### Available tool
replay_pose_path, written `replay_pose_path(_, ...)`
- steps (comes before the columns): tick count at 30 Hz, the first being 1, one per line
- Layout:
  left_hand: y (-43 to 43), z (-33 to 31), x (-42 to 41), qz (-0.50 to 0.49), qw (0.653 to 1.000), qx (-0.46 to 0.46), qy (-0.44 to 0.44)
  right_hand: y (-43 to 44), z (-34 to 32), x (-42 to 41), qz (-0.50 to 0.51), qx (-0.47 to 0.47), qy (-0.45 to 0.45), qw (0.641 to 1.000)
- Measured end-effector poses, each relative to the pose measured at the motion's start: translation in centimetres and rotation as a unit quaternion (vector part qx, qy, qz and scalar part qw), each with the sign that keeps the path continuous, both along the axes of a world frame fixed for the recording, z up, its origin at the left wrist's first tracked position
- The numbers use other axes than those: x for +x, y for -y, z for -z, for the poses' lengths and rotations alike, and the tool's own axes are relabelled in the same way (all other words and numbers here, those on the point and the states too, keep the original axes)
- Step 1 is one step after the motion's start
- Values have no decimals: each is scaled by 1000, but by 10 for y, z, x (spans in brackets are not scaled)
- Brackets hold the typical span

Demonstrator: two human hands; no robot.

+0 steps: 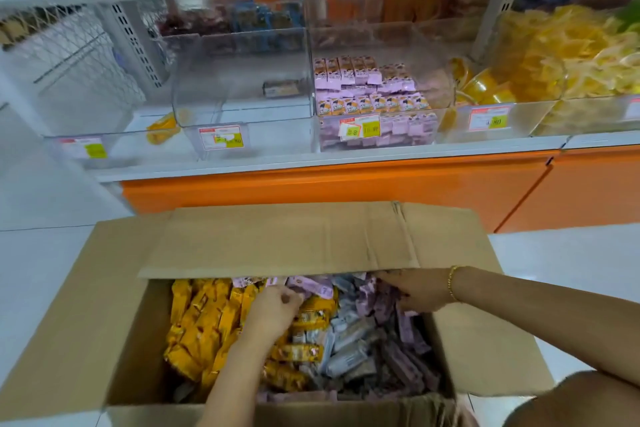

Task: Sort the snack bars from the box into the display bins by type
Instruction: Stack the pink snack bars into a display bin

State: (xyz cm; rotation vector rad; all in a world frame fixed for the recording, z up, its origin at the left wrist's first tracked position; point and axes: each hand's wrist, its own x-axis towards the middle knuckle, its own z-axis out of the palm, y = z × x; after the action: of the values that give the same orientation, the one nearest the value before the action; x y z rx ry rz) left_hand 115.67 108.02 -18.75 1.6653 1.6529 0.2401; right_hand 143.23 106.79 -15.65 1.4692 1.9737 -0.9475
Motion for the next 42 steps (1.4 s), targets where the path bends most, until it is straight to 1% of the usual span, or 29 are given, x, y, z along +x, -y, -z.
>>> replay_pose_path(1, 0, -3, -3, -19, 1000, 14, 15, 1, -3, 1, -1, 40, -9, 999)
replay_pose_path(3, -8, -13, -9, -55, 993, 96, 39, 0, -17, 1, 8, 150, -39, 988)
replay_pose_path(5, -25, -28, -13, -84, 973, 209, 47, -7, -37, 3, 63, 283, -46, 956)
replay_pose_path(7, -47, -40, -14, -62, 955, 286, 37, -21, -53, 10, 134, 358, -26, 924)
replay_pose_path(8, -59, -46, -13, -39, 953, 300, 30, -30, -55, 17, 177, 368, -30, 912)
replay_pose_path(10, -87, -55, -10, 25, 946, 324, -2, -51, -53, 32, 240, 367, -51, 897)
replay_pose_path(11, -100, -59, -8, 62, 939, 337, -22, -59, -49, 37, 244, 361, -47, 899)
replay_pose_path(14, -137, -67, -6, 140, 929, 333, -77, -78, -32, 34, 217, 319, -10, 922)
replay_pose_path(16, -155, -63, -9, 188, 922, 303, -148, -83, -20, 16, 210, 297, -4, 931)
replay_pose_path(18, -166, -51, -15, 225, 906, 289, -212, -87, 0, -4, 201, 275, -28, 940)
replay_pose_path(21, -175, -34, -25, 228, 897, 298, -234, -96, 35, -35, 157, 214, -59, 962)
replay_pose_path(22, -178, -31, -26, 226, 897, 301, -230, -100, 44, -44, 140, 199, -65, 968)
replay_pose_path(26, -189, -21, -30, 223, 900, 315, -202, -134, 64, -81, 98, 204, -77, 971)
replay_pose_path(29, -188, -1, -48, 257, 902, 262, -229, -164, 77, -111, 106, 148, -102, 978)
replay_pose_path(31, -184, 13, -63, 242, 916, 226, -227, -180, 90, -125, 104, 119, -95, 983)
replay_pose_path(33, -183, 20, -72, 226, 922, 237, -208, -189, 98, -133, 87, 123, -69, 986)
replay_pose_path(36, -183, 21, -70, 204, 932, 263, -147, -189, 97, -139, 31, 143, -35, 989)
replay_pose_path(39, -179, 13, -61, 162, 950, 254, -82, -173, 84, -146, -22, 151, 5, 988)
replay_pose_path(41, -175, 2, -56, 120, 959, 255, -20, -159, 70, -145, -19, 148, 14, 989)
replay_pose_path(42, -172, -5, -53, 102, 964, 244, 2, -152, 61, -142, 11, 146, -2, 989)
